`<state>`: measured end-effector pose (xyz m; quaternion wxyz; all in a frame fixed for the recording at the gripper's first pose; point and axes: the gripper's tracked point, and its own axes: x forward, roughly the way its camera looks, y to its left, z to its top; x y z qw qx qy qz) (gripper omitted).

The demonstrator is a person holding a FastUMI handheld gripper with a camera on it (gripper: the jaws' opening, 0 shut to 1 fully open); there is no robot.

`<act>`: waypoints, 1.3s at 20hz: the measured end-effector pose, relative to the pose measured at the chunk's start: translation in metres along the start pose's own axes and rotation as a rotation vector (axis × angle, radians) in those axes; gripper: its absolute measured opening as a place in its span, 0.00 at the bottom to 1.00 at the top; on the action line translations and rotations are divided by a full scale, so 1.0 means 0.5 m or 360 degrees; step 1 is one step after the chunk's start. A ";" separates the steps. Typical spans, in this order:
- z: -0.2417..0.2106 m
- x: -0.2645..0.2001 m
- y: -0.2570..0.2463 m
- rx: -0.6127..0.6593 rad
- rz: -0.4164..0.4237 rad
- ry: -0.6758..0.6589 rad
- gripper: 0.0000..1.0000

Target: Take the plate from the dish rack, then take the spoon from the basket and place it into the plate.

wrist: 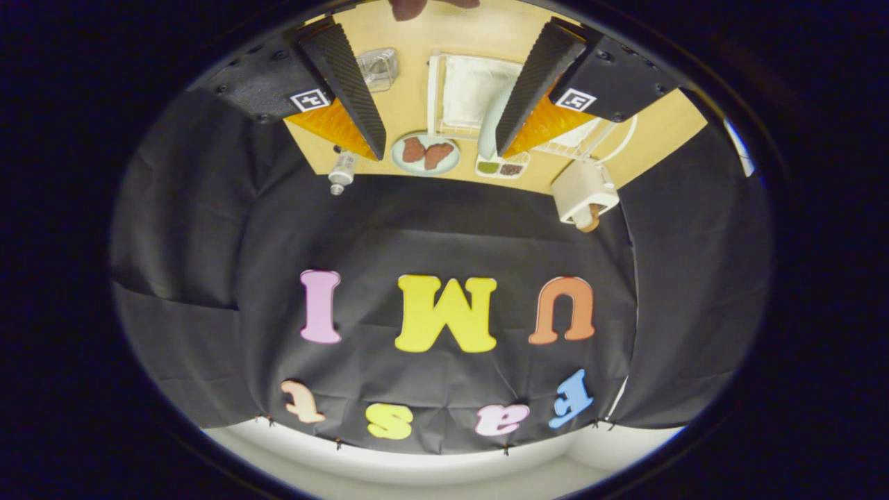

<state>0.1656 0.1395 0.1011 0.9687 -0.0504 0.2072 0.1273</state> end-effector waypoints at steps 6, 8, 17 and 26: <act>-0.011 0.147 0.038 0.0054 0.0035 0.0419 1.00; -0.050 0.187 0.059 0.0068 0.0072 0.0608 1.00; -0.129 0.301 0.113 0.0254 0.0123 0.0914 0.96; -0.179 0.323 0.146 0.0345 0.0082 0.1029 0.63</act>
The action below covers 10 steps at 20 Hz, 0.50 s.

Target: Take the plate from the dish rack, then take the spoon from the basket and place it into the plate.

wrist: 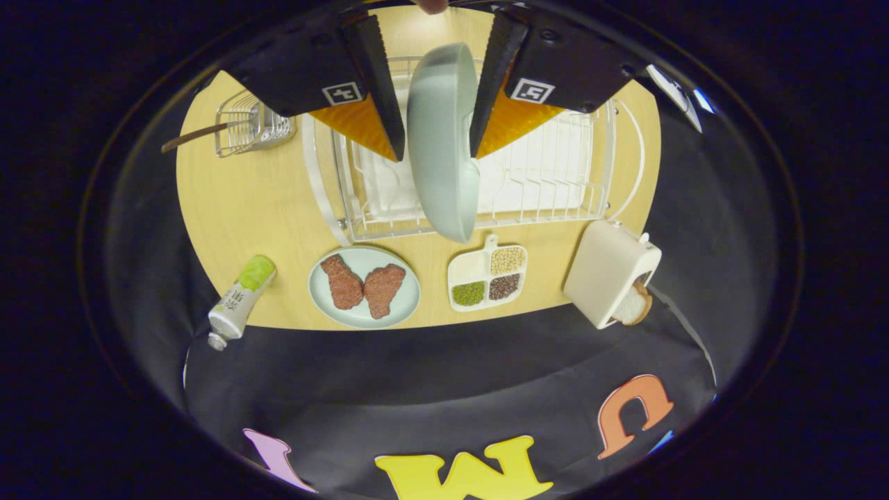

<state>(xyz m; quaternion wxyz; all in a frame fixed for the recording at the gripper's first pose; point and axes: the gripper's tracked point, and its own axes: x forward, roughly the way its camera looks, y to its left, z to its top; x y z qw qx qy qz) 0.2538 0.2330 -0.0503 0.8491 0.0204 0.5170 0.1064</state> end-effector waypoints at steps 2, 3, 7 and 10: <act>0.002 0.000 0.001 0.0015 -0.0037 -0.0001 0.57; 0.000 0.006 0.000 0.0025 -0.0067 -0.0006 0.46; -0.002 -0.010 -0.004 0.0038 -0.0179 -0.0032 0.35; 0.007 -0.042 -0.008 0.0000 -0.0263 -0.0073 0.33</act>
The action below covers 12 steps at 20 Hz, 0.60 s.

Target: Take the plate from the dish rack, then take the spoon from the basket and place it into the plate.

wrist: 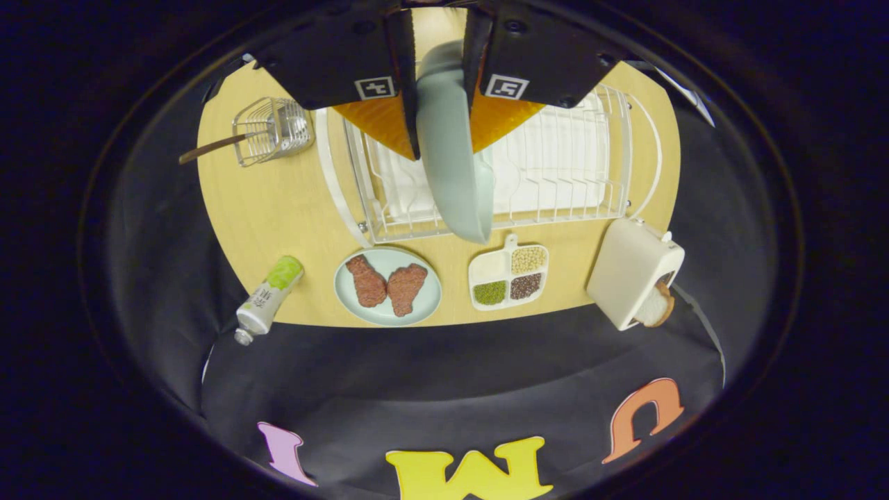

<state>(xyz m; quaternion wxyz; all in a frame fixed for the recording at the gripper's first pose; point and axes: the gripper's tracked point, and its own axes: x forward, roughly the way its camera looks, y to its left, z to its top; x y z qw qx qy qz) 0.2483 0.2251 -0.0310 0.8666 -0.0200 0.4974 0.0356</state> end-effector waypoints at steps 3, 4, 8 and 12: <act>0.020 -0.036 -0.016 -0.0047 -0.0107 -0.0095 0.33; 0.026 -0.052 -0.011 -0.0053 -0.0092 -0.0123 0.33; -0.001 -0.114 0.009 -0.0064 0.0030 -0.0187 0.28; -0.096 -0.151 -0.001 0.0010 0.0221 -0.0184 0.28</act>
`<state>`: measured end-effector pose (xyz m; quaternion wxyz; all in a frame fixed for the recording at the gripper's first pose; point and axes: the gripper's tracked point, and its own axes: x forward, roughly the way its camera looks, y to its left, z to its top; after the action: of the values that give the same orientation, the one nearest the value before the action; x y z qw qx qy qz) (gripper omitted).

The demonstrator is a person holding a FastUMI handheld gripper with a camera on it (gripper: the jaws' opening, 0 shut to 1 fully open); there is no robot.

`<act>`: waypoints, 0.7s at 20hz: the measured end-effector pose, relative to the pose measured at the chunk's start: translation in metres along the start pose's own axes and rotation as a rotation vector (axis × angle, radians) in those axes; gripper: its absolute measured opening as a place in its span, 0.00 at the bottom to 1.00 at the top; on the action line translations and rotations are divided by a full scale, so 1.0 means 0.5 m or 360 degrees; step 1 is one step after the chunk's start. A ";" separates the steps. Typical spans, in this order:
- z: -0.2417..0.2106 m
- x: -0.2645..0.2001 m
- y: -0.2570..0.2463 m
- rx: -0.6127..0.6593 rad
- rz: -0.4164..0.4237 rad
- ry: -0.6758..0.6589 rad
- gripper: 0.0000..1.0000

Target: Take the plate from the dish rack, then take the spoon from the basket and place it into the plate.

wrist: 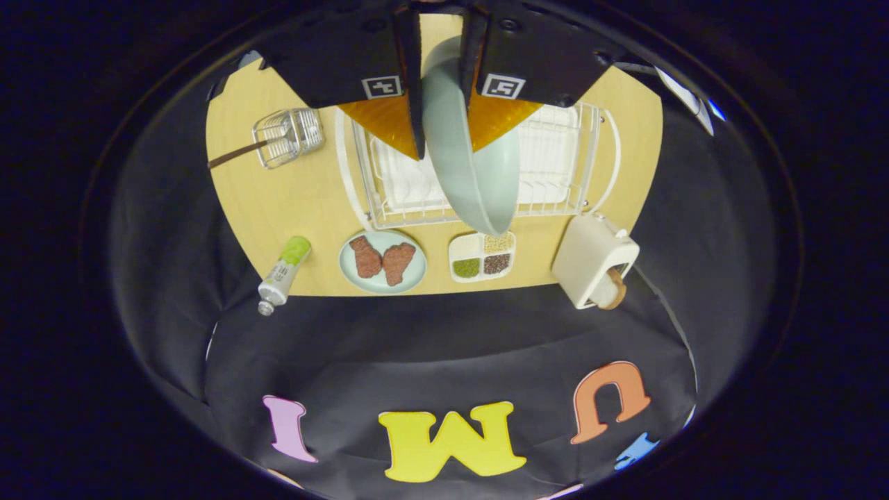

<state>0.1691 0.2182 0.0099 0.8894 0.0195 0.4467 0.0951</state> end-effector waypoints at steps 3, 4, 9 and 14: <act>-0.105 -0.020 -0.016 0.0079 0.0104 0.0043 0.28; -0.142 -0.023 -0.022 0.0108 0.0129 0.0063 0.28; -0.303 0.011 -0.035 0.0140 0.0198 0.0186 0.28; -0.396 0.072 -0.027 0.0257 0.0301 0.0282 0.28</act>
<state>0.0341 0.2019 -0.1389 0.8290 0.1245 0.5259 0.1436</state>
